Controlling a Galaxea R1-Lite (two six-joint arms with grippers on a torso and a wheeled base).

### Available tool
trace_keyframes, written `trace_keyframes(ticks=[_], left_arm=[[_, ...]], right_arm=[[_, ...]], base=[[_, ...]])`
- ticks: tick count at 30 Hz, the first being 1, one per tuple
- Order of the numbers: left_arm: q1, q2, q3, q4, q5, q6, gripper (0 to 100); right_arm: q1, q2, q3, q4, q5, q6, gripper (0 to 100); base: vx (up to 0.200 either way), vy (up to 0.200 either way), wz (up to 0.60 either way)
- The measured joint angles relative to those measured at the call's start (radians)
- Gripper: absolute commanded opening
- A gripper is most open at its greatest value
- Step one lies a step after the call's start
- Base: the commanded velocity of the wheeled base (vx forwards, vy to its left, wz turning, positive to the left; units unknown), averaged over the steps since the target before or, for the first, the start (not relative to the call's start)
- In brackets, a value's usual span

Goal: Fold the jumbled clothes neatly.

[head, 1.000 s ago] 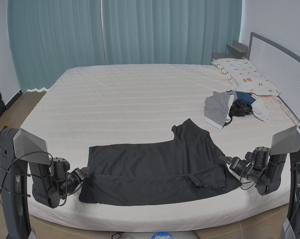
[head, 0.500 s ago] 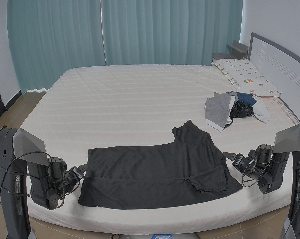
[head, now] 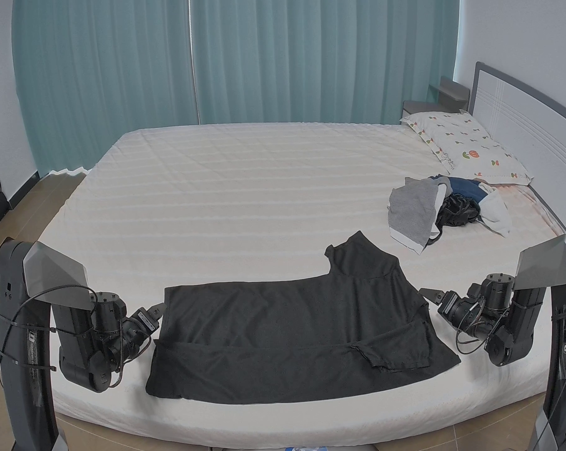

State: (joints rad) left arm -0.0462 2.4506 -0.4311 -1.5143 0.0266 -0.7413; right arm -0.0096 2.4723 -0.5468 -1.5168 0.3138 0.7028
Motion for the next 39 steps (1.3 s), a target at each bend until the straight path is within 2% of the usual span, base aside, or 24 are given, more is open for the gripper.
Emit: trace_keyframes(ticks=[6,9,17,24,39], left_arm=[[0.000,-0.003,-0.097,0.024,0.004,0.013,100],[0.001,-0.003,-0.161,0.077,0.002,0.032,100],[0.003,0.009,-0.401,0.319,0.000,0.080,100],[0.007,0.049,-0.586,0.455,-0.001,0.123,100],[0.001,0.127,-0.648,0.480,-0.046,0.139,100]], right_arm=[[0.002,0.007,0.001,0.000,0.000,0.000,100],[0.001,0.013,0.003,0.000,0.000,0.001,100],[0.004,0.027,0.008,0.000,-0.001,0.023,100],[0.008,0.035,0.009,0.000,-0.006,0.032,100],[0.018,0.045,0.008,0.000,-0.009,0.033,100]], base=[[0.000,0.000,0.00],[0.000,0.000,0.00],[0.000,0.000,0.00],[0.000,0.000,0.00],[0.000,0.000,0.00]])
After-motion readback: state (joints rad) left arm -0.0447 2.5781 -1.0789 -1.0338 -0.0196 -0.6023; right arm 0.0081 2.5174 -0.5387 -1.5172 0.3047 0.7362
